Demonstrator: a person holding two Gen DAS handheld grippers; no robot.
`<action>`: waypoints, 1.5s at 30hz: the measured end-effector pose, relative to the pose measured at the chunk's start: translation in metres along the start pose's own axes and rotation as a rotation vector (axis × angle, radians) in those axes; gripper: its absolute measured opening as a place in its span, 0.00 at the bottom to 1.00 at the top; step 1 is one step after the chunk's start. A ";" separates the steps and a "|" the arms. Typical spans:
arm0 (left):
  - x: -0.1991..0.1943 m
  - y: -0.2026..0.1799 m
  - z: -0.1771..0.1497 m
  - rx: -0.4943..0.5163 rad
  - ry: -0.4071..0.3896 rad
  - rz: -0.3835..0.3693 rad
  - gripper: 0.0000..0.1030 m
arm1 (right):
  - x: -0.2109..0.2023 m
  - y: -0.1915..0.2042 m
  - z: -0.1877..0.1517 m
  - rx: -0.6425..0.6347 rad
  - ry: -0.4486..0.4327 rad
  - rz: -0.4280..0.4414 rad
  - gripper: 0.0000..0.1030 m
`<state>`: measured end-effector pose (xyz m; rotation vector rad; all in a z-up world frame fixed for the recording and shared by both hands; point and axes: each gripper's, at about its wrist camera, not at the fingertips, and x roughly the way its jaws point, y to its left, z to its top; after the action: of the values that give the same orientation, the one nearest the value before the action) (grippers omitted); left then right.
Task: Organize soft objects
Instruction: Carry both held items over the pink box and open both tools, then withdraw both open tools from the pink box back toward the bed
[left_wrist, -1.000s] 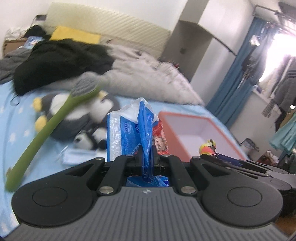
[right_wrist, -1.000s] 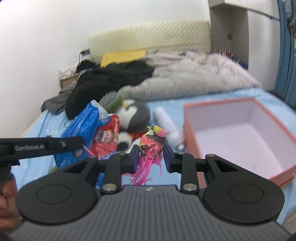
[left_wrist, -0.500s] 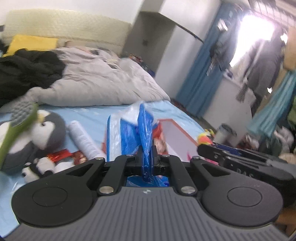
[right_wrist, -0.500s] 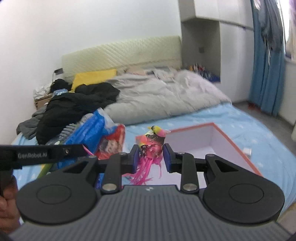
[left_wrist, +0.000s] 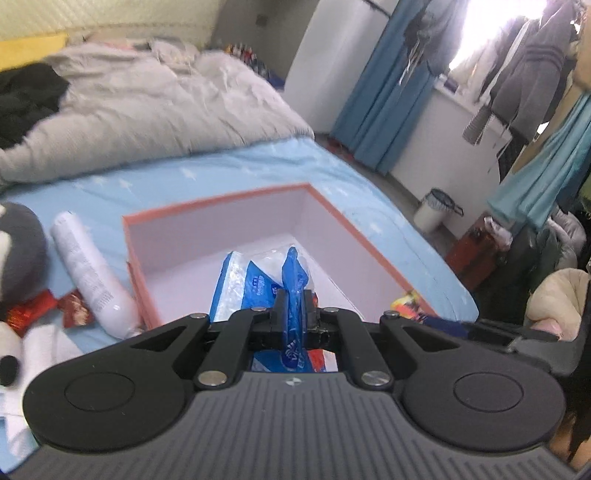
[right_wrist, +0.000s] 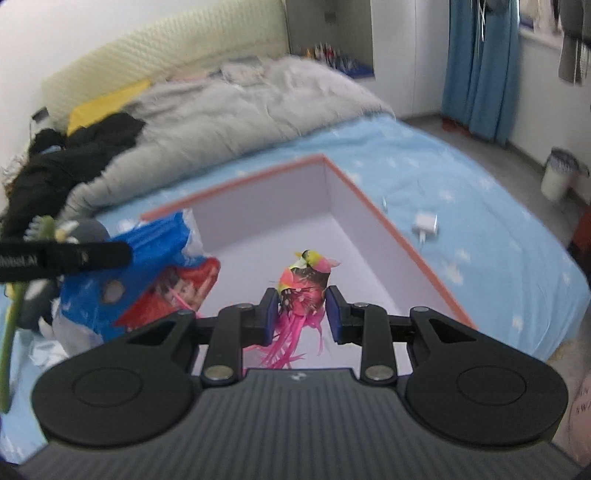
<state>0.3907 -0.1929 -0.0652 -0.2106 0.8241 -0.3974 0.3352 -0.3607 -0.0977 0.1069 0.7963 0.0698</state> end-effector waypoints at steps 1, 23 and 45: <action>0.010 -0.002 0.000 0.004 0.014 0.006 0.07 | 0.006 -0.003 -0.003 0.002 0.019 -0.001 0.30; 0.001 -0.002 -0.005 0.102 0.018 0.025 0.27 | 0.005 -0.016 -0.017 0.039 0.013 0.027 0.47; -0.169 0.023 -0.068 0.141 -0.243 0.043 0.27 | -0.097 0.069 -0.041 -0.068 -0.261 0.190 0.47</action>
<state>0.2425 -0.1028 -0.0044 -0.1071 0.5584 -0.3796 0.2368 -0.2992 -0.0495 0.1242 0.5210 0.2573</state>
